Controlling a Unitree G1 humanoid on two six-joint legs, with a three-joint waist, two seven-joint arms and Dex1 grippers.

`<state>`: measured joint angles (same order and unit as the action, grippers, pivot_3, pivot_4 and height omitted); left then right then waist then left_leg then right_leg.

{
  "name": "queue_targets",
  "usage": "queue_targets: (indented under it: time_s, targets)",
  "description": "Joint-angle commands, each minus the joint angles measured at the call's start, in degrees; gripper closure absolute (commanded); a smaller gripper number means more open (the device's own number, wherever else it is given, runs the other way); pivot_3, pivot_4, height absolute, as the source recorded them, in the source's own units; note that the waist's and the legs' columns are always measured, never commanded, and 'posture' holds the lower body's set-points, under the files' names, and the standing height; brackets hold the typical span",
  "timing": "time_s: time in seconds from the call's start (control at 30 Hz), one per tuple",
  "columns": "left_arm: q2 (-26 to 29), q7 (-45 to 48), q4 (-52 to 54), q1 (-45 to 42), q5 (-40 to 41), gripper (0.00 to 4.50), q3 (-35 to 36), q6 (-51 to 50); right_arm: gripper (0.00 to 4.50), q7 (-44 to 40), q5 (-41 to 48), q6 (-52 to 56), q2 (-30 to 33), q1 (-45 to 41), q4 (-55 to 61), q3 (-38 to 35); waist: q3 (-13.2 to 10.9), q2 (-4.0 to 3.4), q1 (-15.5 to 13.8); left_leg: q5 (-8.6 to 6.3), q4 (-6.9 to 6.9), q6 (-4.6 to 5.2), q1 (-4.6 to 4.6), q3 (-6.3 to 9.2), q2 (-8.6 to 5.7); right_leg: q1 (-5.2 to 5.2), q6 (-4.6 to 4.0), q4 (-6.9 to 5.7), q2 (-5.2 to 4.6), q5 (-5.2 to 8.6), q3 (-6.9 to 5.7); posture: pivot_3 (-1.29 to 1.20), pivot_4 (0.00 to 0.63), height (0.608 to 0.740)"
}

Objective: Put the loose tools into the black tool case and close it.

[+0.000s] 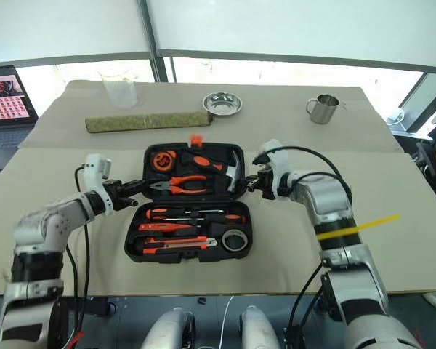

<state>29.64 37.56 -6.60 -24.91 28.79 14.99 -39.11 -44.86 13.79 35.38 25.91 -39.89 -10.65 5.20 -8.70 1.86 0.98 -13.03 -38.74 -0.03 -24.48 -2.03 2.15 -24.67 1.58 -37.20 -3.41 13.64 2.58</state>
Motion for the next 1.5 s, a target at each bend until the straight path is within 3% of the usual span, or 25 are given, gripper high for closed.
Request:
queue_targets:
  time_s: [0.03,0.13,0.3,0.43,0.5,0.57,0.6,0.7,0.73,0.8,0.93,1.03,1.07,1.23,1.3,1.5]
  targets:
    - [1.62,3.18,4.98,2.82,-3.72,4.49,3.56,18.57,4.5,-1.23,-2.31,-19.65,1.08,2.09,7.73,-1.9,0.0,0.0,0.03,0.0,0.0,0.0,-0.09,-0.02,0.0,-0.09,0.0,0.0,-0.02,0.0,0.01,0.0,0.15,0.74]
    - [2.37,7.15,4.84,8.98,-9.93,4.49,1.24,35.77,4.5,-0.37,-10.76,-41.2,3.94,7.93,5.97,1.84,0.0,0.0,-0.15,-0.01,0.02,-0.01,-0.31,-0.07,-0.04,-0.3,0.05,0.07,-0.08,-0.04,0.04,0.0,0.15,0.74]
    - [3.73,9.0,0.6,16.84,-18.31,4.49,-1.34,55.7,4.5,2.79,-21.09,-67.21,7.36,14.65,0.03,6.31,-0.01,0.01,-0.23,-0.02,0.05,0.01,-0.36,-0.18,-0.05,-0.32,0.07,0.19,-0.14,-0.05,0.04,0.0,0.15,0.74]
    - [5.88,9.99,-0.93,24.2,-21.53,4.49,-2.42,66.26,4.5,7.61,-26.73,-79.19,10.27,17.25,-6.44,6.81,0.0,0.0,-0.18,-0.07,0.29,0.07,0.25,-0.31,-0.02,0.23,0.08,0.44,-0.15,-0.03,0.13,0.0,0.15,0.74]
    - [6.67,10.46,-1.68,26.96,-20.67,3.74,-1.97,68.4,4.5,8.79,-26.78,-81.95,11.26,17.88,-8.93,6.31,0.0,0.0,-0.07,-0.07,0.46,0.07,0.8,-0.45,0.01,0.7,0.07,0.54,-0.15,-0.02,0.19,0.0,0.15,0.74]
    - [8.24,10.98,-3.02,28.98,-20.55,3.19,-1.38,70.24,3.7,8.89,-26.69,-83.09,12.77,18.53,-10.66,6.15,0.0,0.0,-0.25,-0.07,0.48,0.07,0.95,-0.58,0.03,0.74,0.06,0.49,-0.15,-0.01,0.29,0.0,0.15,0.74]
    - [8.87,10.94,-3.39,29.67,-20.35,2.83,-0.94,69.99,3.54,8.95,-26.54,-83.43,13.47,18.86,-10.99,5.89,0.02,0.05,-0.61,-0.07,0.48,0.08,0.97,-0.6,0.02,0.74,0.07,0.47,-0.15,0.0,0.3,0.0,0.15,0.74]
    - [10.31,11.74,-3.91,30.79,-15.68,1.75,1.06,63.75,2.47,7.82,-23.13,-81.71,15.75,20.43,-10.63,4.36,0.02,0.06,-0.74,-0.06,0.44,0.09,0.95,-0.68,0.04,0.73,0.08,0.43,-0.15,0.0,0.33,0.0,0.15,0.74]
    - [10.92,12.29,-4.35,30.89,-14.58,1.73,1.5,62.22,2.17,6.97,-21.36,-80.67,16.51,21.17,-10.43,3.83,0.02,0.07,-0.63,-0.06,0.44,0.09,0.95,-0.71,0.05,0.7,0.08,0.4,-0.14,0.0,0.36,0.0,0.15,0.74]
    - [11.71,12.82,-4.07,30.86,-12.71,1.73,2.26,58.81,2.17,4.16,-16.88,-77.68,17.97,23.26,-9.52,3.0,0.02,0.07,-0.38,-0.06,0.44,0.09,0.97,-0.74,0.14,0.68,0.07,0.38,-0.06,0.0,0.37,0.0,0.15,0.74]
    - [13.56,16.75,-1.63,28.17,-8.04,1.73,0.77,50.34,3.24,-4.76,-3.82,-67.36,22.24,30.48,-0.55,0.87,0.02,0.07,-0.35,-0.06,0.45,0.1,0.98,-0.75,0.28,0.7,0.07,0.38,-0.02,0.0,0.39,0.0,0.15,0.74]
    - [13.68,17.11,-1.46,23.14,-7.05,2.32,-1.01,44.63,4.23,-9.45,1.36,-60.18,25.03,35.62,8.09,1.07,0.02,0.07,-0.3,-0.06,0.45,0.09,1.01,-0.8,0.36,0.72,0.06,0.35,0.01,-0.01,0.42,0.0,0.15,0.74]
    - [13.66,16.94,-2.08,20.72,-7.46,2.71,-1.88,42.95,4.5,-10.68,2.31,-58.42,25.72,37.15,11.01,1.48,0.02,0.07,-0.39,-0.06,0.44,0.09,1.04,-0.81,0.36,0.74,0.06,0.31,0.01,-0.01,0.44,0.0,0.15,0.74]
    - [12.36,17.73,-8.1,8.85,-11.1,4.41,-7.6,38.01,4.5,-11.65,3.06,-48.5,25.53,42.79,23.63,4.3,0.06,0.14,-0.48,-0.06,0.38,0.09,1.12,-0.81,0.32,0.78,0.06,0.24,0.19,-0.01,0.45,0.0,0.15,0.74]
    - [11.68,19.08,-12.73,4.03,-13.65,4.46,-10.76,38.09,4.5,-10.55,-0.42,-44.87,23.61,42.78,26.44,7.29,0.09,0.19,-0.43,-0.06,0.38,0.09,1.09,-0.82,0.31,0.73,0.06,0.23,0.22,0.0,0.48,0.0,0.15,0.74]
    - [11.71,22.51,-20.18,0.13,-17.48,4.46,-15.29,37.34,4.5,-8.95,-7.17,-35.86,18.61,39.44,28.83,13.08,0.18,0.31,0.09,-0.07,0.39,0.09,1.06,-1.03,0.31,0.57,0.07,0.21,0.3,0.0,0.74,0.0,0.15,0.74]
